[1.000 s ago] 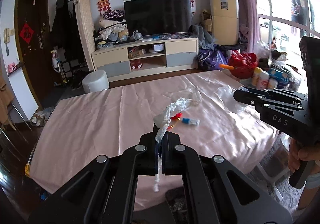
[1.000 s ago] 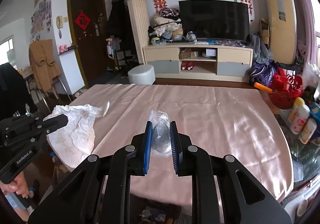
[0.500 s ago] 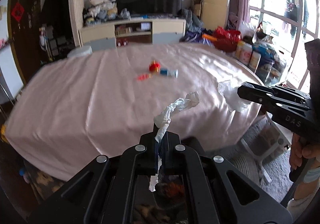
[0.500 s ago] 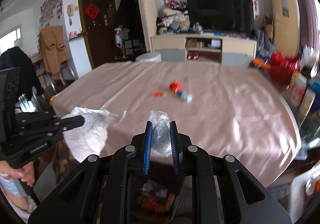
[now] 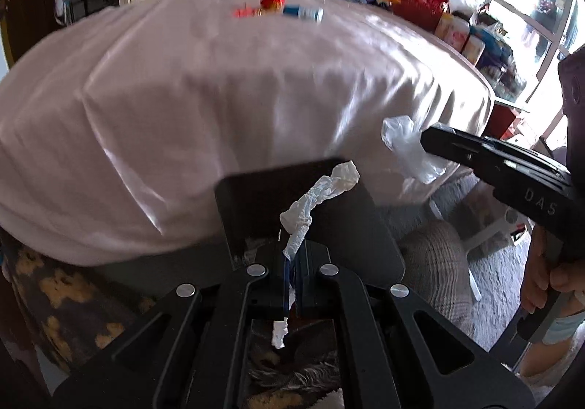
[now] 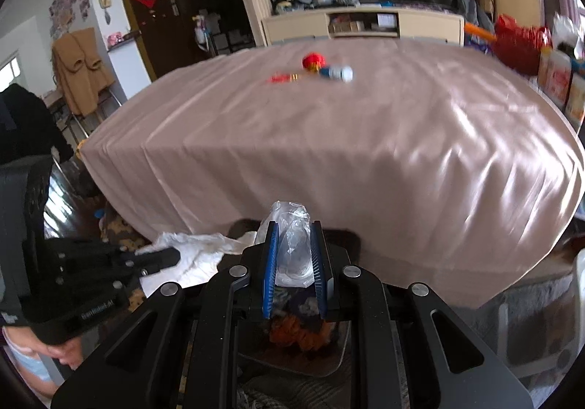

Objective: Collect trash
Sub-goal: 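Carry the clear bag and tissue to the bin and open both tools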

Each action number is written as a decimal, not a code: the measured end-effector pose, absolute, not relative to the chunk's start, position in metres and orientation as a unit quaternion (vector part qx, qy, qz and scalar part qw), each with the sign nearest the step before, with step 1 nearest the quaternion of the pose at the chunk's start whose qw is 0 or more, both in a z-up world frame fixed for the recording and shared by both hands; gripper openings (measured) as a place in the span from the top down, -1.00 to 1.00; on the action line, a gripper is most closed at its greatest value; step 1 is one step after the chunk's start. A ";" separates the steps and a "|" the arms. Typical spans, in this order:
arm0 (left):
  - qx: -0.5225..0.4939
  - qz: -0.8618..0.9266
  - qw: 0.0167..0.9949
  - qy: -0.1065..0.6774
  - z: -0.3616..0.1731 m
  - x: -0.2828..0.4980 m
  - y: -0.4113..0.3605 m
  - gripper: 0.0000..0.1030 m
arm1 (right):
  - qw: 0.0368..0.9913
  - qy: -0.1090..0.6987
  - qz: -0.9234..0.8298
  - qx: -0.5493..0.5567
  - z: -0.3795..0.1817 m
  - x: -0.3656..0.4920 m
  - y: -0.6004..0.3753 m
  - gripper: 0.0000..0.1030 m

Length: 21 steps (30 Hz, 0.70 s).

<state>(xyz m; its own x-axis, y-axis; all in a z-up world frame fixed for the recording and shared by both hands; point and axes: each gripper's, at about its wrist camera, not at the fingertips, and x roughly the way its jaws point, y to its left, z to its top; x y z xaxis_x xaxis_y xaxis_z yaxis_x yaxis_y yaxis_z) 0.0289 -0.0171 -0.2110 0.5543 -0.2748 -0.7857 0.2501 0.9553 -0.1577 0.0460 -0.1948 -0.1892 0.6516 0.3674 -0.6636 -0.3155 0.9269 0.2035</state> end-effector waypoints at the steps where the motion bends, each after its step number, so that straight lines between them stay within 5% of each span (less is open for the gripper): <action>1: -0.014 -0.149 0.879 0.453 -0.217 0.029 -0.018 0.99 | 0.906 0.377 0.186 0.038 -0.194 0.047 -0.195 0.63; 21: -0.040 -0.163 0.832 0.529 -0.300 0.050 -0.027 0.97 | 0.860 0.474 0.166 0.091 -0.272 0.070 -0.197 0.58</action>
